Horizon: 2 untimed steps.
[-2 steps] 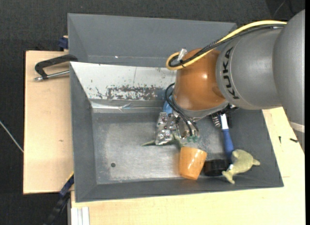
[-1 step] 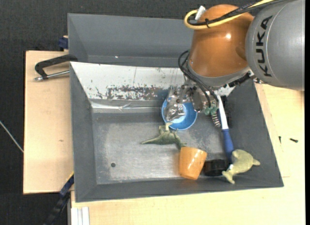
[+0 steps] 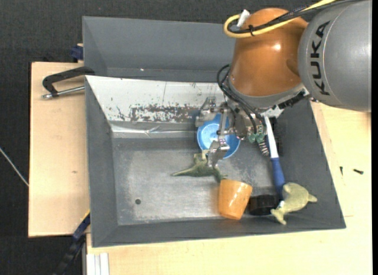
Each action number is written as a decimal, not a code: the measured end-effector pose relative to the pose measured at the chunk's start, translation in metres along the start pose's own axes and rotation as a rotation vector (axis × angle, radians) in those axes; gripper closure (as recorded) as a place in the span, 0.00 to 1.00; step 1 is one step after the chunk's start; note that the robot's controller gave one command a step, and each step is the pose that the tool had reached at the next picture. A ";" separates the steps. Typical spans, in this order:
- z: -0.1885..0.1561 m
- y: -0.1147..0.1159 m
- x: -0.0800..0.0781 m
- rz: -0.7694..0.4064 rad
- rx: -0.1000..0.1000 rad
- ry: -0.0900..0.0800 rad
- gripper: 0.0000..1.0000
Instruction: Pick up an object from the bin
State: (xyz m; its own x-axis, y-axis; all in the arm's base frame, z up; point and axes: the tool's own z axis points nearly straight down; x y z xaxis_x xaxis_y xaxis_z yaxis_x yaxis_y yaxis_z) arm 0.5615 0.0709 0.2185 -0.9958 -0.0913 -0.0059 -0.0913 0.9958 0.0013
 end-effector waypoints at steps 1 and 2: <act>0.145 -0.015 0.007 -0.267 0.000 -0.001 0.00; 0.143 -0.014 0.004 -0.267 -0.001 -0.007 1.00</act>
Offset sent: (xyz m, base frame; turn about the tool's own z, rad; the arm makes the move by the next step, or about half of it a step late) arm -0.0068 -0.0166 -0.1475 -0.2684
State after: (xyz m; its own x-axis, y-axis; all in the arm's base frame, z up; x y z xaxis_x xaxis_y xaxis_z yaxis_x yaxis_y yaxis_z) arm 0.5591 0.0567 0.0758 -0.9364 -0.3507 -0.0132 -0.3507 0.9365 -0.0001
